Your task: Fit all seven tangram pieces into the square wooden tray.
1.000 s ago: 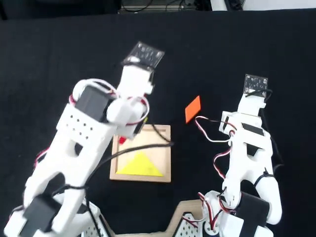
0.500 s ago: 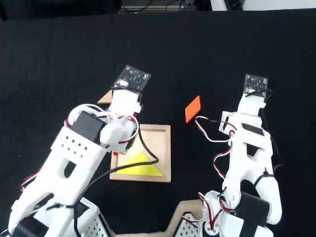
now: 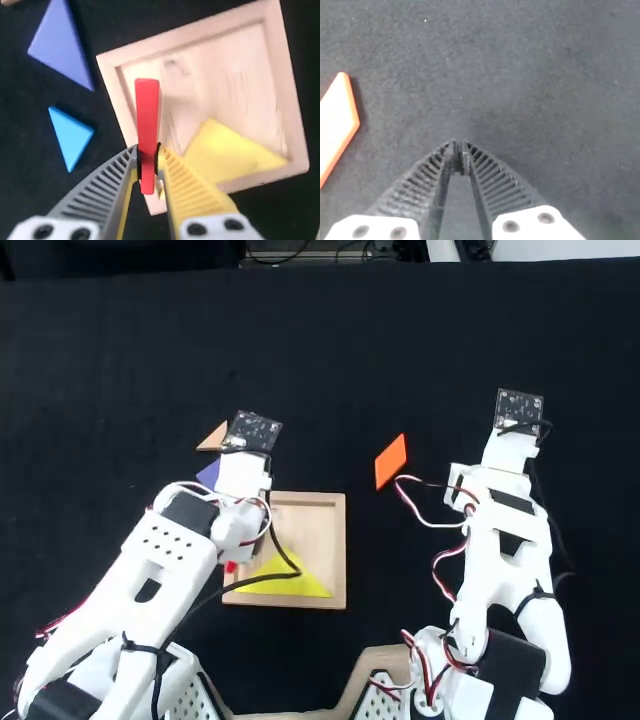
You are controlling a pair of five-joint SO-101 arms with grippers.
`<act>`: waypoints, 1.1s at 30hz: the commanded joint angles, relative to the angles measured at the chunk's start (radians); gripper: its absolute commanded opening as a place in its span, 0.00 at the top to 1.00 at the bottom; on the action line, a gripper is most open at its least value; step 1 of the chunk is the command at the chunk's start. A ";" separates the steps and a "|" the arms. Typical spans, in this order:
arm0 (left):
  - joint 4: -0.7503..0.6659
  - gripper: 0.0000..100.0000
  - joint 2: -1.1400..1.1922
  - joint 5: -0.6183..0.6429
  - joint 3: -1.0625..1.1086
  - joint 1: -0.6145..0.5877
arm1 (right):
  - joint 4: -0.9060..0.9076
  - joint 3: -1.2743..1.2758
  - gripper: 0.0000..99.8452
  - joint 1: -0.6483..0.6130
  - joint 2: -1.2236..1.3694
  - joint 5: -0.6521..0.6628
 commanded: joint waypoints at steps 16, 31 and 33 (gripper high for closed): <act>-0.078 0.97 -0.023 0.041 0.045 0.088 | -0.025 -0.019 0.99 -0.041 0.005 0.043; -0.058 0.81 -0.025 0.044 0.058 0.087 | -0.025 -0.018 0.99 -0.041 0.005 0.043; -0.060 0.79 -0.025 0.044 0.058 0.085 | -0.025 -0.018 0.99 -0.041 0.005 0.043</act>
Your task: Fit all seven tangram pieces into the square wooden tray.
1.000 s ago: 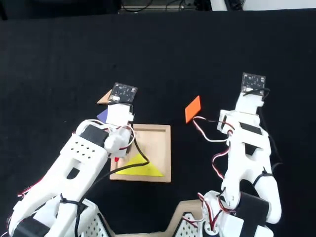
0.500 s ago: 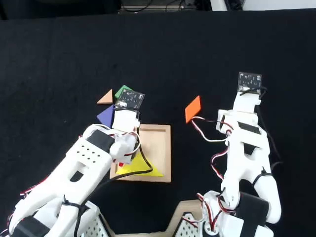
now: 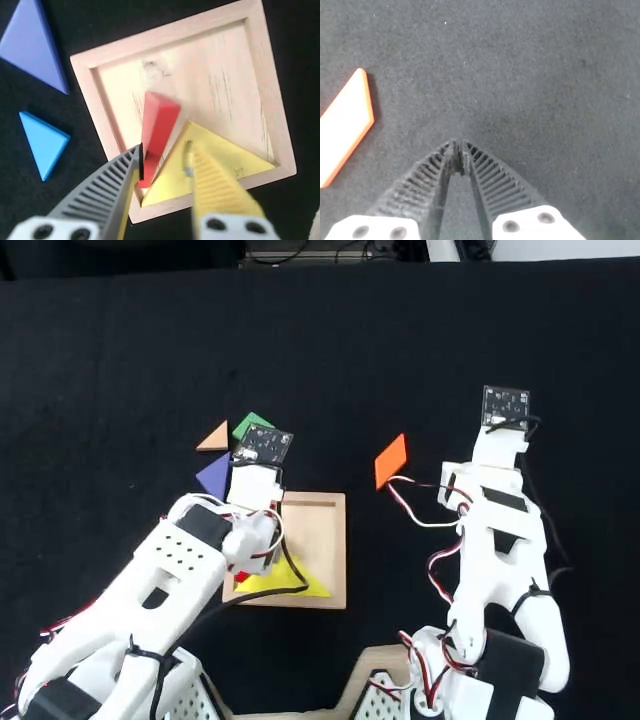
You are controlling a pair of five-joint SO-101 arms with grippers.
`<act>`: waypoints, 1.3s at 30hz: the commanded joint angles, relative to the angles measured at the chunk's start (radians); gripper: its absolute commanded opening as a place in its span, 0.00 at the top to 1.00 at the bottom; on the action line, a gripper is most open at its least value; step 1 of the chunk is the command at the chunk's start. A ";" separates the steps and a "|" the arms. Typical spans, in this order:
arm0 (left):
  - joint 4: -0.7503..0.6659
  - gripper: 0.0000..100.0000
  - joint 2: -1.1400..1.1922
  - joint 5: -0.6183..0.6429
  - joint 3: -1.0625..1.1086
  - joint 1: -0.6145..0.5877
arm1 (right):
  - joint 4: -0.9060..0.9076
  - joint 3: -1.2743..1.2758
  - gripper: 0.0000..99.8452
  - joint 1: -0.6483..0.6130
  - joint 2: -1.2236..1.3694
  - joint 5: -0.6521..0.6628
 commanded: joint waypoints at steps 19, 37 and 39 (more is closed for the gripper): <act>-0.103 0.79 -0.026 -0.032 -0.004 -0.211 | -0.017 -0.016 0.99 -0.012 0.005 0.006; -0.430 0.86 0.005 -0.094 -0.007 -0.378 | -0.017 -0.015 0.99 -0.014 0.005 0.006; -0.512 0.96 0.031 -0.092 0.048 -0.392 | -0.017 -0.015 0.99 -0.014 0.005 0.006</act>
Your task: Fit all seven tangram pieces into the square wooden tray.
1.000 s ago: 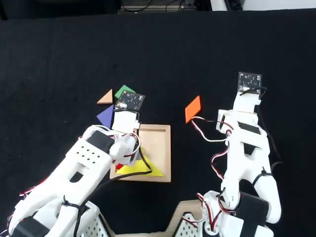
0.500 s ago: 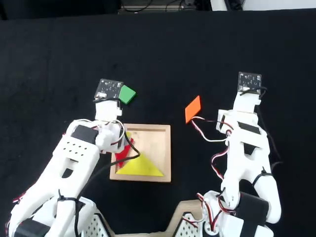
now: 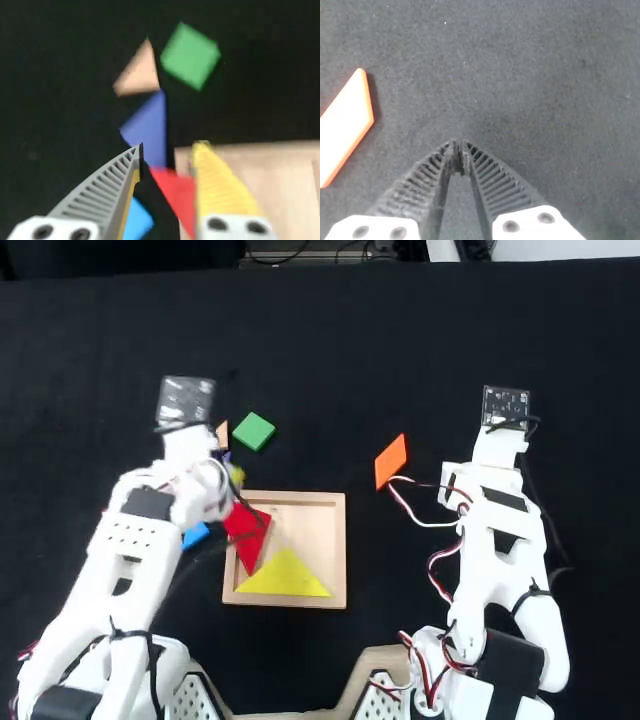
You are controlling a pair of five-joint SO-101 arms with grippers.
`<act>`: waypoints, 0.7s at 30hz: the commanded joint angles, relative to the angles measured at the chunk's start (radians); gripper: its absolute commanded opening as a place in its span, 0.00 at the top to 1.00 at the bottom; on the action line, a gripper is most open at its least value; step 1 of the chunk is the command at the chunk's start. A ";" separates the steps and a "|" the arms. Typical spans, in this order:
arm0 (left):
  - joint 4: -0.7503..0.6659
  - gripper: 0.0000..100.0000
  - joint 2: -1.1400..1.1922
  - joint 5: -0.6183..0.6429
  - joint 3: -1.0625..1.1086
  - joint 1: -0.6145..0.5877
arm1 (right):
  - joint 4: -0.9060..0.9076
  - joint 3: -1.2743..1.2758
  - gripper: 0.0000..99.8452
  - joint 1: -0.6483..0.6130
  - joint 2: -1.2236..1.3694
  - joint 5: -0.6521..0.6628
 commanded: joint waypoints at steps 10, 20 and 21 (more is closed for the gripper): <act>0.046 0.97 0.041 0.051 0.099 -0.094 | -0.017 -0.015 0.99 -0.014 0.005 0.006; 0.002 0.97 0.051 0.034 0.102 0.071 | -0.017 -0.015 0.99 -0.014 0.005 0.006; -0.028 0.97 0.051 0.034 0.105 0.087 | -0.017 -0.015 0.99 -0.014 0.005 0.006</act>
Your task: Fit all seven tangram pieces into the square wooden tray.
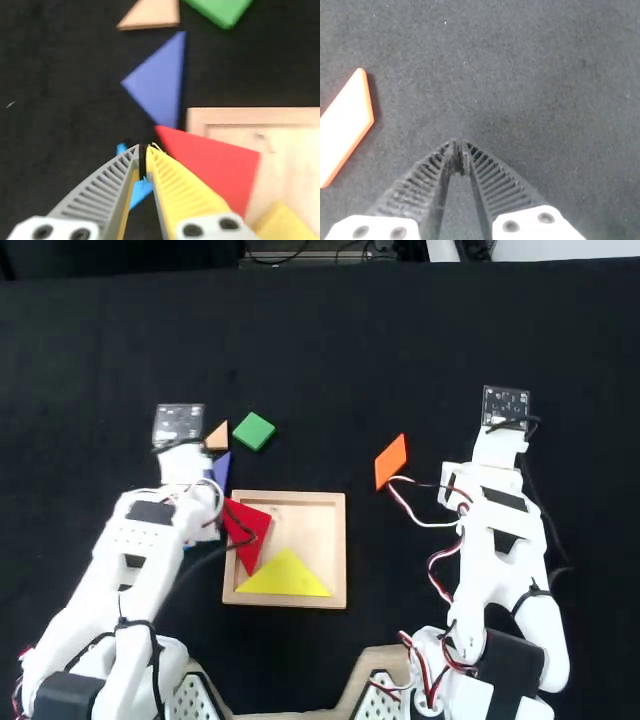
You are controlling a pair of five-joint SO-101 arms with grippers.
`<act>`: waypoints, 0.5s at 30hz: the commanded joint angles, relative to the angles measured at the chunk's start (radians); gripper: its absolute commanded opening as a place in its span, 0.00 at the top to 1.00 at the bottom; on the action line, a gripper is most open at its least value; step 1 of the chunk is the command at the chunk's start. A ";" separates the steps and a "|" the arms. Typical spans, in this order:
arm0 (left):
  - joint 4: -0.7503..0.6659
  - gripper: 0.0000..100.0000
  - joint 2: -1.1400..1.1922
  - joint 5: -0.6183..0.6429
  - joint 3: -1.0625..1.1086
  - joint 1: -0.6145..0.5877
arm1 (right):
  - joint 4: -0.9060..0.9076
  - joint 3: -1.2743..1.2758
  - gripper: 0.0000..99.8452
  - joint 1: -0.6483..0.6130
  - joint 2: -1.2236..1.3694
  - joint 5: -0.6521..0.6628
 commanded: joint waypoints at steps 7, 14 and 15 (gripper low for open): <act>-0.097 0.97 -0.002 -0.003 0.005 0.139 | -0.017 -0.015 0.99 -0.014 0.005 0.006; -0.032 0.97 -0.014 -0.002 -0.008 0.079 | -0.015 -0.015 0.99 -0.014 0.005 0.006; 0.003 0.97 -0.014 -0.002 -0.024 0.047 | -0.015 -0.015 0.99 -0.014 0.005 0.006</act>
